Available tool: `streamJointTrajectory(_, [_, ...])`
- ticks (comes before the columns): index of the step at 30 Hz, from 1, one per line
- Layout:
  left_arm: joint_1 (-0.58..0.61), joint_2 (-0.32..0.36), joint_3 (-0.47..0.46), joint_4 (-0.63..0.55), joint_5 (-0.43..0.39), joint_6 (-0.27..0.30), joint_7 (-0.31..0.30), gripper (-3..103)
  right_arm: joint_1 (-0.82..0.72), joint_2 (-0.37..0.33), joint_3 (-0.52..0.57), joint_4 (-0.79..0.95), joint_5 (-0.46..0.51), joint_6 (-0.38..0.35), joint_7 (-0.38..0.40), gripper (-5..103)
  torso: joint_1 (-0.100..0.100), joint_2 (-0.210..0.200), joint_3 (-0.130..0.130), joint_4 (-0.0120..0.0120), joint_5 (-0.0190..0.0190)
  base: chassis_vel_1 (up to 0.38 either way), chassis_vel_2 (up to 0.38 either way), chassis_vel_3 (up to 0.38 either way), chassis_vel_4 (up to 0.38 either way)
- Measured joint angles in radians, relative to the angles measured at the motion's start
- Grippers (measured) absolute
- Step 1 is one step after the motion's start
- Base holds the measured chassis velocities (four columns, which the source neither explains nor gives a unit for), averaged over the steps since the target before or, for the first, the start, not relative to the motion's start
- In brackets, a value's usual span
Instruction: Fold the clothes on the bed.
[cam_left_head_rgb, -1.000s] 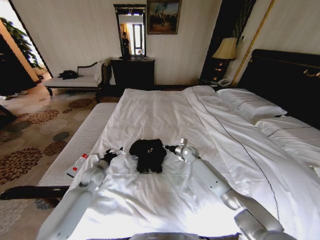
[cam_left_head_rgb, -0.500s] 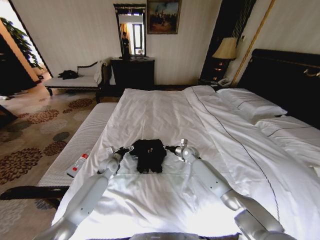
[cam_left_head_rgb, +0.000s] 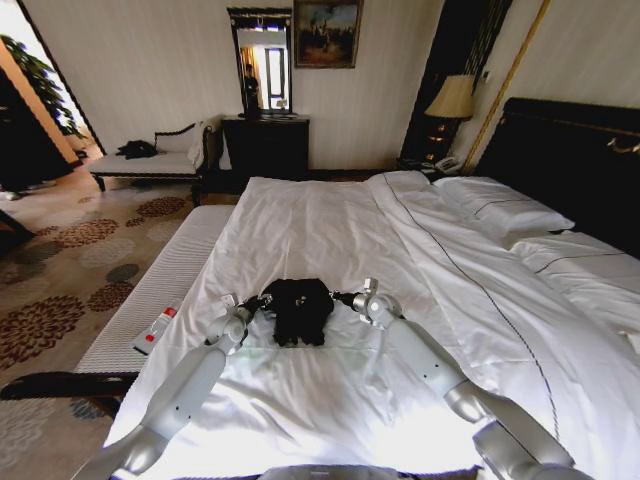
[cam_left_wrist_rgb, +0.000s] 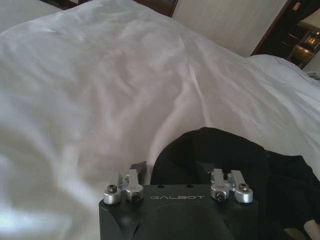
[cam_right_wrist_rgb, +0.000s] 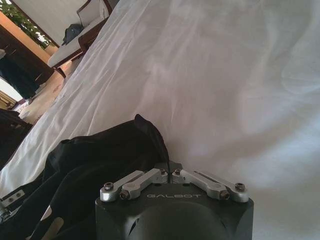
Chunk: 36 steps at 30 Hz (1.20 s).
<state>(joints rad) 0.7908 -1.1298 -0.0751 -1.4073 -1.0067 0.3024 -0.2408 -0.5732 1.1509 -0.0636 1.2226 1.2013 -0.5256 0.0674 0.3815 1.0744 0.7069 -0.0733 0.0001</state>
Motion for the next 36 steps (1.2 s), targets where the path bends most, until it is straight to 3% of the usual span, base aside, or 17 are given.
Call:
streamJointTrajectory(5, [-0.001,-0.006,0.011,0.009,0.009,-0.001,0.006,34,-0.001,-0.001,0.0,0.002,-0.002,0.0,0.0,0,0.0,0.0,0.0,-0.0001,0.0,0.0,0.0,0.0,0.0])
streamJointTrajectory(7, [0.0,-0.008,0.012,0.009,0.01,-0.001,0.006,34,-0.002,-0.001,0.0,0.003,-0.002,0.0,0.001,0,0.0,0.0,0.0,-0.0001,0.0,0.0,0.0,0.0,0.0])
streamJointTrajectory(9, [0.0,-0.01,0.013,0.009,0.011,-0.002,0.004,24,-0.003,-0.002,0.001,0.004,-0.002,0.0,0.001,0,0.0,0.0,0.0,-0.0001,0.0,0.0,0.0,0.0,0.0])
streamJointTrajectory(10, [0.001,-0.01,0.015,0.008,0.012,-0.003,0.003,24,-0.004,-0.004,0.001,0.005,-0.002,0.0,0.001,0,0.0,0.0,0.0,0.0,0.0,0.0,0.0,0.0,0.0])
streamJointTrajectory(12, [0.005,-0.01,0.016,-0.001,0.014,-0.005,-0.002,7,-0.006,-0.007,0.004,0.006,-0.003,0.0,0.001,0,0.0,0.0,0.0,-0.0002,-0.0002,0.0,0.0,0.0,0.0])
streamJointTrajectory(16, [0.012,-0.004,0.016,-0.013,0.014,-0.006,-0.007,2,-0.007,-0.008,0.005,0.007,-0.005,0.0,0.001,0,0.0,0.0,0.0,-0.0001,-0.0001,0.0,0.0,0.0,0.0])
streamJointTrajectory(26, [0.017,0.013,0.01,-0.043,0.015,-0.01,-0.017,2,-0.013,-0.008,0.01,0.021,-0.01,0.0,0.001,0,0.0,0.0,0.0,-0.0001,0.0,0.0,0.0,0.0,0.0])
streamJointTrajectory(36, [0.044,0.052,-0.009,-0.133,0.008,-0.002,-0.044,2,-0.029,-0.069,0.026,0.129,-0.004,-0.001,0.017,0,0.0,0.0,0.0,-0.0001,0.0,0.0,0.0,0.0,0.0])
